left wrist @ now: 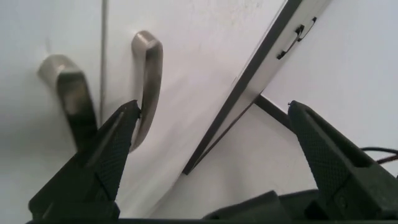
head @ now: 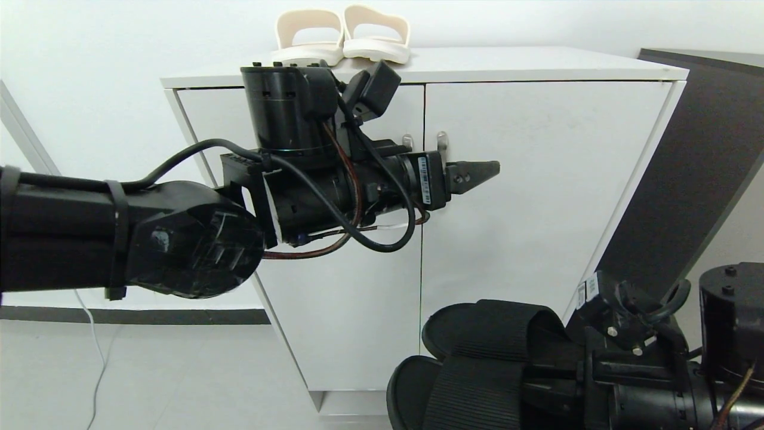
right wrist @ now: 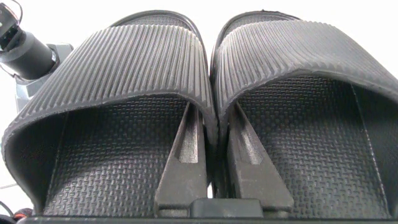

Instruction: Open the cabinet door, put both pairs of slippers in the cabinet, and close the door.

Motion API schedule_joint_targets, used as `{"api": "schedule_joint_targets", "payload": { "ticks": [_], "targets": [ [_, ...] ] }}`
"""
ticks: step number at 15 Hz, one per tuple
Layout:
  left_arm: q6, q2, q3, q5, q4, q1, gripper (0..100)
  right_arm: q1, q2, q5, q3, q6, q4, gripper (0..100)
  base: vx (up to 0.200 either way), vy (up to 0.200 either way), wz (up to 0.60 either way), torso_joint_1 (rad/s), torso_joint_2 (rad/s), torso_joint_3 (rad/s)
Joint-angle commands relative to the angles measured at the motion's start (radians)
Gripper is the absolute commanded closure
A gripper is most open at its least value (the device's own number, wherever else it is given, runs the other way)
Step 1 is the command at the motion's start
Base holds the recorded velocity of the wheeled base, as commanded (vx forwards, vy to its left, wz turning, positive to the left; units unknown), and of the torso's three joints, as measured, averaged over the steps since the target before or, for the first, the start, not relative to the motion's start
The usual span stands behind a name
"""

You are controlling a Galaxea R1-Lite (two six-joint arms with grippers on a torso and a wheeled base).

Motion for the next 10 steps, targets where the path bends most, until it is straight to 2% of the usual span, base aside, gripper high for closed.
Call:
{"api": "schedule_joint_targets", "payload": {
  "ticks": [1, 3, 4, 10],
  "targets": [
    [-0.007, 0.05, -0.034, 0.003, 0.0, 0.001, 0, 0.0, 0.001, 0.0, 0.0, -0.001, 0.0, 100, 0.0, 0.0, 0.0, 0.0, 0.0, 0.0],
    [-0.012, 0.057, -0.036, 0.003, -0.002, 0.001, 0, 0.0, 0.001, 0.0, 0.002, -0.001, 0.0, 100, 0.0, 0.0, 0.0, 0.0, 0.0, 0.0],
    [-0.012, 0.057, -0.033, 0.003, -0.002, 0.001, 100, 0.0, 0.001, 0.0, 0.002, -0.001, 0.0, 100, 0.0, 0.0, 0.0, 0.0, 0.0, 0.0],
    [-0.012, -0.008, 0.039, 0.002, -0.005, -0.011, 100, 0.014, 0.001, 0.003, 0.012, -0.001, 0.003, 100, 0.0, 0.0, 0.0, 0.0, 0.0, 0.0]
  ]
}}
